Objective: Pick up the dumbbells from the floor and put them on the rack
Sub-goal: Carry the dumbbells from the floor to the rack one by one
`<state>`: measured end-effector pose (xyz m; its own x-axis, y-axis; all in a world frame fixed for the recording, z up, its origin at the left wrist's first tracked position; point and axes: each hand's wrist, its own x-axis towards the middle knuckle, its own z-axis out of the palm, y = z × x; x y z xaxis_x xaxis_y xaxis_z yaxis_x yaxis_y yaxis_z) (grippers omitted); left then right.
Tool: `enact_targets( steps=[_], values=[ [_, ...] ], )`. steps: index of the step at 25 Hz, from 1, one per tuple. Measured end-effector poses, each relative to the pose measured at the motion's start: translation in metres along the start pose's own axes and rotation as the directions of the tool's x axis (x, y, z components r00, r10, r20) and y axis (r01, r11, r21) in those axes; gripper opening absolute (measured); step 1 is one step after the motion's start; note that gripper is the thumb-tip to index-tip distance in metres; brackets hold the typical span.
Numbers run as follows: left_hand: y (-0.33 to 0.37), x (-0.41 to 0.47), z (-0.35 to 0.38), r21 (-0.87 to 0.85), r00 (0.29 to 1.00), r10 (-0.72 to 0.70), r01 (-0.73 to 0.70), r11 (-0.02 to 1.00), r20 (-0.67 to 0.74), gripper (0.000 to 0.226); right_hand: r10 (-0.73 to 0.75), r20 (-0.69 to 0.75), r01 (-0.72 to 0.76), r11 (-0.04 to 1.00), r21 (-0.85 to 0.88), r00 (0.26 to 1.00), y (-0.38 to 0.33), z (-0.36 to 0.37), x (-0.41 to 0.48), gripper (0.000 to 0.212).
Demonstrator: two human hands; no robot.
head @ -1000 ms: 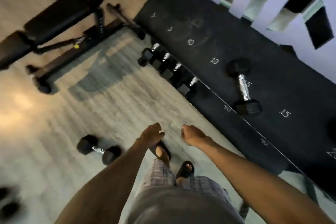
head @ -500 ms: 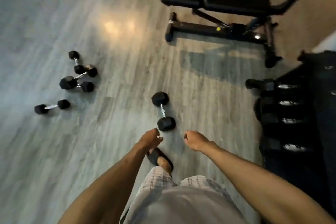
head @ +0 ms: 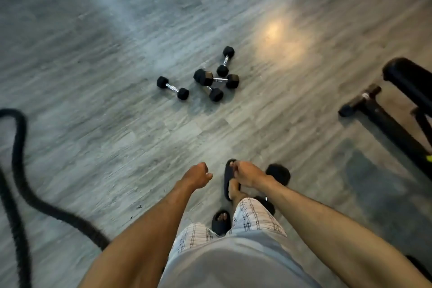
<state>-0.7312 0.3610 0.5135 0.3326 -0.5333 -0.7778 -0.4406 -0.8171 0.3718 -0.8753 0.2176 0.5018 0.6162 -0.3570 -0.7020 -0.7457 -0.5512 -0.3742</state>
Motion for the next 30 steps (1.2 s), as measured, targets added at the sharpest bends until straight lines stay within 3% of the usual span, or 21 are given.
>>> enact_targets(
  steps=[5, 15, 21, 26, 30],
  values=[
    [-0.001, 0.061, -0.083, -0.199, 0.991, -0.124, 0.110, 0.974, -0.059, 0.034, -0.119, 0.114, 0.138, 0.975, -0.175, 0.986, -0.040, -0.075, 0.111, 0.026],
    [0.001, 0.169, -0.244, -0.477, 0.944, -0.302, 0.207, 0.854, -0.130, 0.030, -0.196, 0.265, 0.270, 0.921, -0.281, 0.944, -0.132, -0.201, 0.273, 0.024],
    [-0.040, 0.242, -0.319, -0.520, 0.944, -0.319, 0.233, 0.822, -0.082, 0.029, -0.162, 0.352, 0.293, 0.886, -0.360, 0.922, -0.184, -0.241, 0.372, 0.025],
    [-0.081, 0.294, -0.394, -0.506, 0.949, -0.313, 0.284, 0.814, 0.028, 0.026, -0.097, 0.362, 0.240, 0.895, -0.376, 0.927, -0.247, -0.283, 0.449, 0.026],
    [-0.107, 0.346, -0.458, -0.488, 0.953, -0.300, 0.278, 0.828, 0.034, 0.022, -0.095, 0.345, 0.215, 0.921, -0.326, 0.934, -0.294, -0.309, 0.508, 0.026]
  ],
)
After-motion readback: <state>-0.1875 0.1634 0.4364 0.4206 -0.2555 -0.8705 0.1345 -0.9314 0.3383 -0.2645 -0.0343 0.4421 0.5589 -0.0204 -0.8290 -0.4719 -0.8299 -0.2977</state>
